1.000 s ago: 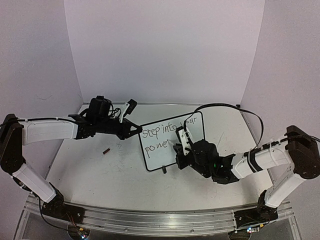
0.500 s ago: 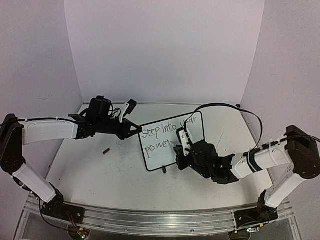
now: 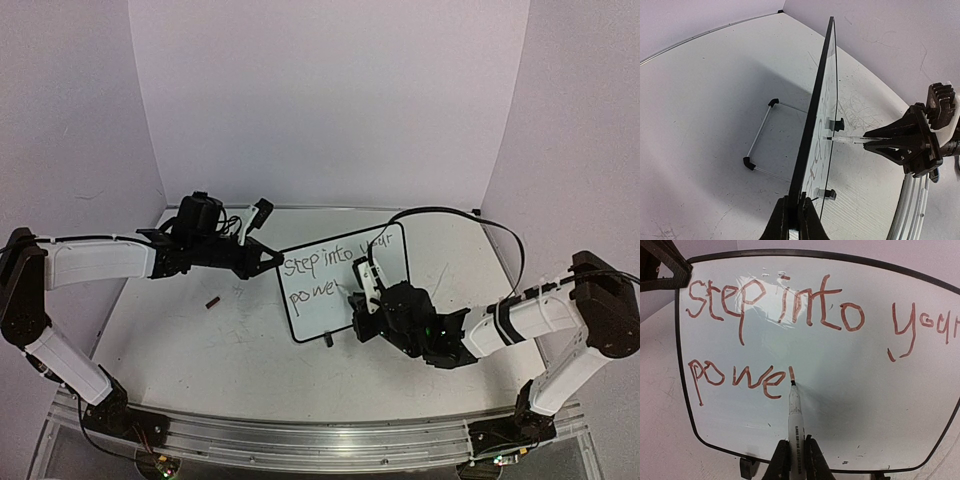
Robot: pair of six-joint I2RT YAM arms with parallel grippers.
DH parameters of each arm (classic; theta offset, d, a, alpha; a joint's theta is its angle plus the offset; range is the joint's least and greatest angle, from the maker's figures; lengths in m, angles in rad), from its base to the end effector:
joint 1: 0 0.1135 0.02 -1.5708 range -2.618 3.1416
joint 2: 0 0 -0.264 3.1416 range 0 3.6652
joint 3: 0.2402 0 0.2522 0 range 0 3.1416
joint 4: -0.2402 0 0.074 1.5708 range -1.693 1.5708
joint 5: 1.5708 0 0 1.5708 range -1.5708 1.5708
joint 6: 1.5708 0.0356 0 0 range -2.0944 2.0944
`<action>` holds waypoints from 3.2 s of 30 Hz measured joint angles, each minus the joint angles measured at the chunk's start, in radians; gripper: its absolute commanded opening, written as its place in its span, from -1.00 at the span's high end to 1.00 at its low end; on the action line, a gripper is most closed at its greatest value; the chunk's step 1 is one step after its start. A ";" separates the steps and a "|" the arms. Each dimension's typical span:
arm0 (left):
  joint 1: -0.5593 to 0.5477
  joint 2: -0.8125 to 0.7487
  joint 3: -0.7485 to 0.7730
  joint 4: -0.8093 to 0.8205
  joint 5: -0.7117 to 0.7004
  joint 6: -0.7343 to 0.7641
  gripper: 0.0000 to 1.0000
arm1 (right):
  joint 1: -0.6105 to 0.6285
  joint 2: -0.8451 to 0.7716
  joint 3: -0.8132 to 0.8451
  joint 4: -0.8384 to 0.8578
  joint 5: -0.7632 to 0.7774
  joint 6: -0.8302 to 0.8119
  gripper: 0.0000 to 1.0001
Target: Write a sentence on the whiteboard
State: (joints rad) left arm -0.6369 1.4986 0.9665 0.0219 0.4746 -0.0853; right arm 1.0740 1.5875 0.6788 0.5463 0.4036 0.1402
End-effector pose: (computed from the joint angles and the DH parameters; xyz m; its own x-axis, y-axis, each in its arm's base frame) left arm 0.2594 -0.2121 0.2526 -0.4636 0.2487 -0.8505 0.8130 0.5009 -0.2967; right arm 0.1658 0.2765 0.1833 -0.2558 -0.2022 -0.9453 -0.6036 0.7972 -0.0072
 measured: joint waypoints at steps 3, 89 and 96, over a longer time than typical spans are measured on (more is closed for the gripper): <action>0.000 -0.001 0.000 -0.004 -0.001 0.000 1.00 | 0.001 0.000 0.000 -0.008 -0.001 0.001 1.00; -0.008 -0.017 0.000 -0.020 -0.006 0.010 1.00 | 0.014 -0.087 -0.056 0.012 0.045 -0.032 1.00; -0.012 -0.019 0.000 -0.021 -0.007 0.011 1.00 | 0.008 -0.103 -0.090 0.026 -0.037 -0.044 1.00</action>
State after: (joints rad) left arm -0.6491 1.4796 0.9665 0.0013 0.4679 -0.0738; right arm 1.0824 1.4845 0.5890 0.5724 0.3662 0.0962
